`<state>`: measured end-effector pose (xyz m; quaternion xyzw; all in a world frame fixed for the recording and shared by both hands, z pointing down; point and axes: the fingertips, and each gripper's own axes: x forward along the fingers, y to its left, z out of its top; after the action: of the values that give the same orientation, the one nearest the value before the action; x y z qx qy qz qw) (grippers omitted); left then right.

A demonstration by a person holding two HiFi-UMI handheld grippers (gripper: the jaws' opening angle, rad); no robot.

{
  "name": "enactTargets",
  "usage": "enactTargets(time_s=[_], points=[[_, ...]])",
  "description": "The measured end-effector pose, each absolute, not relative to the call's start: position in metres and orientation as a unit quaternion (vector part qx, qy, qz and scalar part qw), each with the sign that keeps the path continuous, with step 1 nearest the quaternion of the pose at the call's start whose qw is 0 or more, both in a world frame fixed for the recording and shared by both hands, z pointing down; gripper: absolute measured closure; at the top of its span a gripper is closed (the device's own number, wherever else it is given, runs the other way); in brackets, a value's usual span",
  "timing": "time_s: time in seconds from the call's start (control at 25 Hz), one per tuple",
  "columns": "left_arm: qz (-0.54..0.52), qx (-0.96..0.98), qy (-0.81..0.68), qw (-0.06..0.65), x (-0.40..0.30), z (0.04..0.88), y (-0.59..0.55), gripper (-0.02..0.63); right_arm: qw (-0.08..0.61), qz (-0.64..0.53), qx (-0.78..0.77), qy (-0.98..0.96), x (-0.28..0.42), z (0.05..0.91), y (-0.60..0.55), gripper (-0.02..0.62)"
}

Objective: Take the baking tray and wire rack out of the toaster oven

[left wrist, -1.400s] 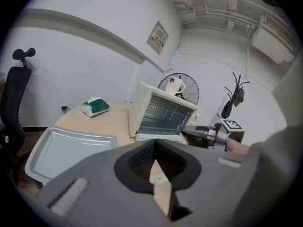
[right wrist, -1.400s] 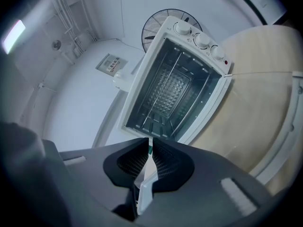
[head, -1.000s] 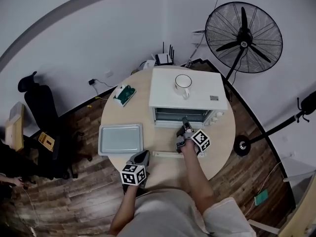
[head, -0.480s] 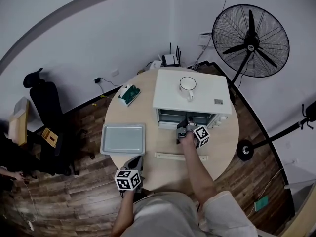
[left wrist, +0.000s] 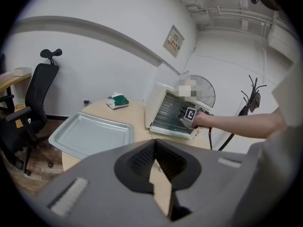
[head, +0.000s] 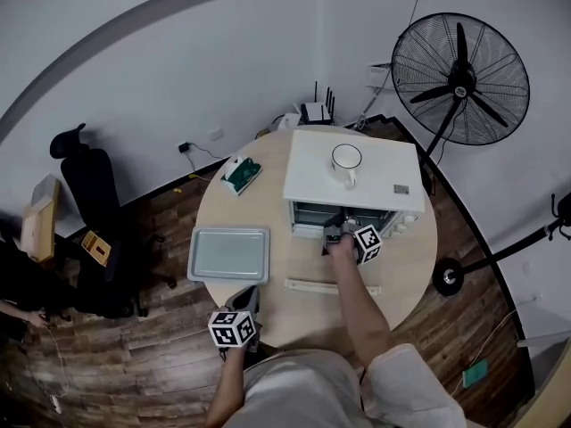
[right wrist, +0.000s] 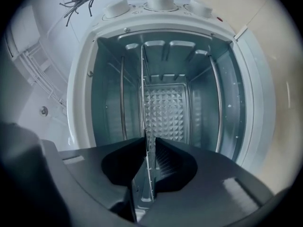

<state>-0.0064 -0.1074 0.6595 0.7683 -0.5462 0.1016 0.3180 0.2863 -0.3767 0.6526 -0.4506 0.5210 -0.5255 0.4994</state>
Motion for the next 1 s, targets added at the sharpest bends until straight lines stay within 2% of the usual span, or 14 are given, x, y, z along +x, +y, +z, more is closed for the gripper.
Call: enactTargets(time_s=[0.16,1.0], points=[[0.099,0.768,-0.546,0.32,-0.006,0.661,-0.107,0.551,0.503,-0.523,-0.45,0.52,0.287,0.65,-0.376,0.577],[0.094,0.769,-0.545,0.322,-0.005,0.661,-0.099,0.551,0.483,-0.539,-0.44,0.531,0.281,0.649,-0.33,0.58]])
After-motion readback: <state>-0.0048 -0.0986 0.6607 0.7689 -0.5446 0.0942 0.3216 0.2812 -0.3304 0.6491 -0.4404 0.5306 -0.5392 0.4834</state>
